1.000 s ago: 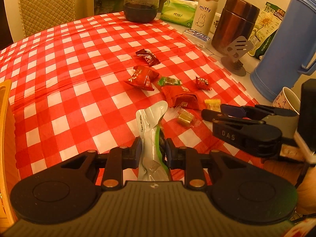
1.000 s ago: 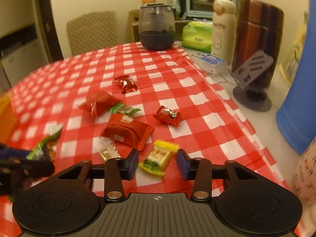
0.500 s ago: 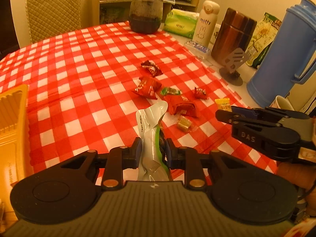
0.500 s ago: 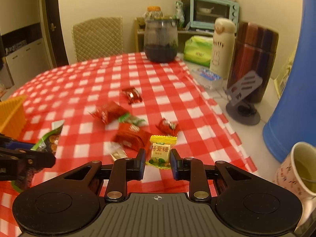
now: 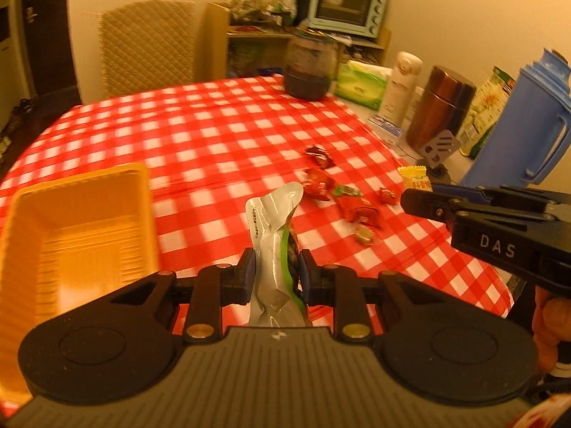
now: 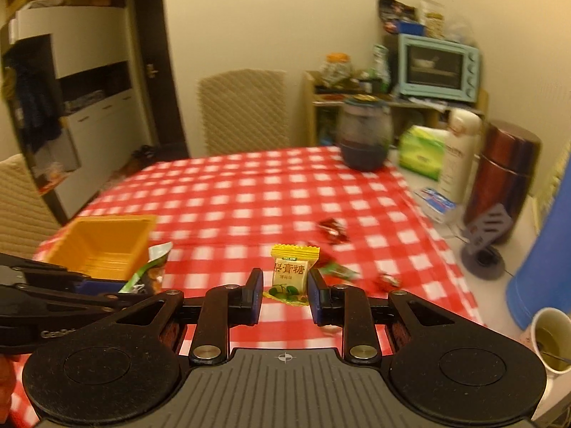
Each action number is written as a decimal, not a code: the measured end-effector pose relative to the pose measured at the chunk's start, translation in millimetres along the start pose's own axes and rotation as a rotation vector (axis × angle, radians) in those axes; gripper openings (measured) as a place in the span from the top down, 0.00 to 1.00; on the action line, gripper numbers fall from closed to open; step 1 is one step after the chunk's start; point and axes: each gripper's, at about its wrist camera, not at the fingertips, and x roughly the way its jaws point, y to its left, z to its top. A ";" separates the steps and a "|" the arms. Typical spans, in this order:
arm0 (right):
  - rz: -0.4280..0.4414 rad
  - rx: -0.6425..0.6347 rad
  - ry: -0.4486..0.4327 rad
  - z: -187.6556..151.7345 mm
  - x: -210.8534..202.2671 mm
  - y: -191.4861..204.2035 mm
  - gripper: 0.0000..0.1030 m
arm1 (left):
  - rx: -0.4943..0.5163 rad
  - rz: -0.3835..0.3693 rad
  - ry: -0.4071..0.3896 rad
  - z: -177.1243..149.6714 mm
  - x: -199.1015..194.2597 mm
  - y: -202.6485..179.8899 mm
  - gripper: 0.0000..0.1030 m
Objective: Organize snacks
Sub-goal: 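Carry both snacks over the orange tray and open both tools to drop them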
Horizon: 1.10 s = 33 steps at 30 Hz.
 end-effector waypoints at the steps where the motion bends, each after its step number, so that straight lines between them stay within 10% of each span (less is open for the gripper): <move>1: 0.015 -0.005 0.000 0.5 -1.9 8.1 0.74 | -0.006 0.011 -0.005 -1.6 -6.6 5.2 0.78; 18: 0.231 -0.140 0.048 -9.4 11.4 145.4 0.74 | -0.133 0.193 -0.051 -32.6 -88.4 121.7 0.78; 33: 0.265 -0.179 0.117 -20.2 60.7 191.3 0.74 | -0.173 0.206 -0.014 -43.9 -70.6 176.6 0.78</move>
